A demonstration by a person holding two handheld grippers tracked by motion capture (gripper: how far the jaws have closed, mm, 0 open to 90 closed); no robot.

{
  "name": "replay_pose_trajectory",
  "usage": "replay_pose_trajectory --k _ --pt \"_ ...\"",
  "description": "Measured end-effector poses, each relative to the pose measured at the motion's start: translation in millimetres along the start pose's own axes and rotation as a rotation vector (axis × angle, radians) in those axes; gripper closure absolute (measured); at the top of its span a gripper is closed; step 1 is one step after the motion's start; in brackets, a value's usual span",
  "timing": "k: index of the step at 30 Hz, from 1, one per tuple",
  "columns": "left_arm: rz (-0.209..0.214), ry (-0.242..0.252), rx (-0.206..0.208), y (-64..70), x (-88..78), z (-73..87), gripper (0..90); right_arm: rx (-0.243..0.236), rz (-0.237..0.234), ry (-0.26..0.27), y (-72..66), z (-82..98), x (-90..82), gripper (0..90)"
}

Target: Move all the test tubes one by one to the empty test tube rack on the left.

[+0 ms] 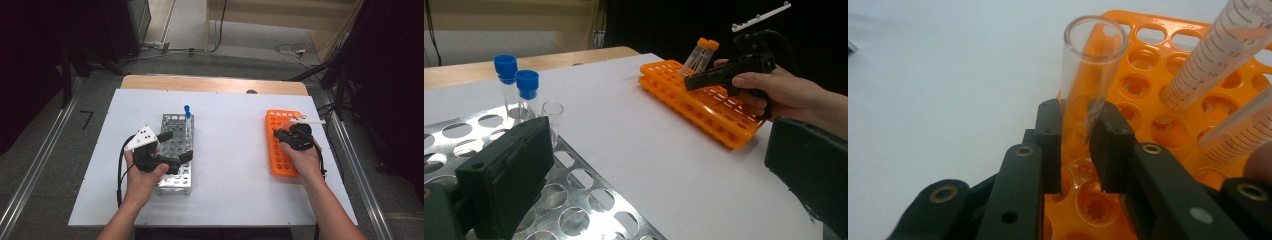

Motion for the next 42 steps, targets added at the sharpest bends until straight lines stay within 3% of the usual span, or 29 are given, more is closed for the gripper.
replay_pose_trajectory --k 7,12,14,19,29,34,42 --pt "0.001 -0.004 0.003 1.2 1.2 -0.5 0.0 0.001 -0.011 0.06 -0.3 -3.7 -5.9 74.2" --pt "0.008 -0.002 0.013 4.4 4.0 -2.6 0.0 -0.005 -0.016 0.141 1.5 -8.7 -18.7 74.2" --pt "0.01 -0.004 0.018 6.6 5.5 -3.6 0.0 0.001 -0.055 0.18 -0.2 -12.1 -27.7 74.2" --pt "0.024 -0.007 0.032 12.8 11.1 -7.0 0.0 -0.043 -0.089 0.253 -9.3 -17.1 -49.9 74.2" --pt "0.057 -0.023 0.065 26.7 29.7 -12.8 0.1 -0.11 -0.204 0.287 -48.1 -12.1 -81.0 74.2" --pt "0.084 -0.024 0.078 35.7 40.0 -16.2 0.8 -0.143 -0.311 0.284 -74.8 -6.4 -93.9 74.2" --pt "0.105 -0.038 0.103 47.6 51.9 -14.9 4.7 -0.197 -0.396 0.281 -106.4 3.5 -107.2 74.1"
Point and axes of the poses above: each handheld gripper's, and its own axes: x roughly forward along the jaws, z roughly out of its underside, y roughly to its right, the point moved 10 cm from there along x, roughly forward along the jaws, and after that the axes turned 13 degrees about z, right-handed, at the moved point
